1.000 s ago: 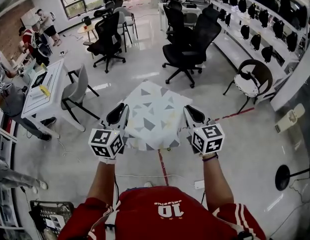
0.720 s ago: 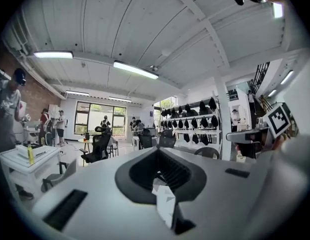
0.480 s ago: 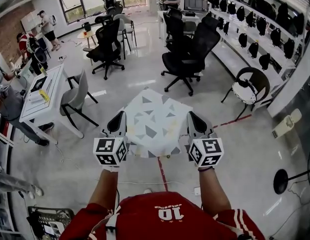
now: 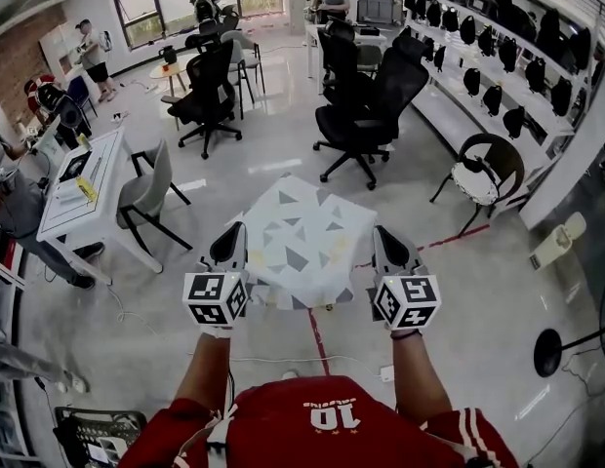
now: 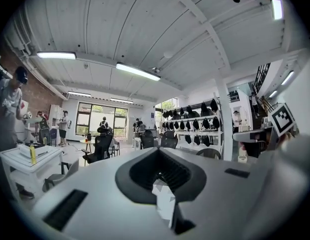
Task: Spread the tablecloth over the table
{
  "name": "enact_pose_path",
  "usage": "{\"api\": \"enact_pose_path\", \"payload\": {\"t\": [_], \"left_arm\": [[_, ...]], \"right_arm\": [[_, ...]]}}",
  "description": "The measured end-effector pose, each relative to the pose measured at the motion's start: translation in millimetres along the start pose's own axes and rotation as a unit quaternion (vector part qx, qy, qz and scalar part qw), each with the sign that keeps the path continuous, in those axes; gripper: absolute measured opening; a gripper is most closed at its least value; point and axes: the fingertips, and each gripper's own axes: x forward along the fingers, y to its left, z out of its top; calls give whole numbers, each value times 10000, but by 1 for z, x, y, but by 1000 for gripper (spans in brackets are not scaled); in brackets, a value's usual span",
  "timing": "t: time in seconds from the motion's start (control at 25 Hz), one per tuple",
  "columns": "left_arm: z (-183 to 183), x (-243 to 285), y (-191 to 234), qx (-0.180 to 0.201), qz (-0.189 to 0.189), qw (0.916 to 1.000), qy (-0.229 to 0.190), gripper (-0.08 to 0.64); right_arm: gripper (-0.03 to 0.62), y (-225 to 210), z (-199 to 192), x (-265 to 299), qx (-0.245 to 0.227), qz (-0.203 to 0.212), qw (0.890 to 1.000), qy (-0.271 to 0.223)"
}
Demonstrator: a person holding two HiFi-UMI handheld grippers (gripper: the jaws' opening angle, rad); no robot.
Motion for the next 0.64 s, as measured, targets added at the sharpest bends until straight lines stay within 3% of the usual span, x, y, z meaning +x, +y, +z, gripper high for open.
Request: {"api": "enact_pose_path", "payload": {"t": [0.64], "left_arm": [[2, -5, 2, -16, -139, 9999, -86, 8]], "right_arm": [[14, -11, 0, -7, 40, -183, 9998, -14]]}}
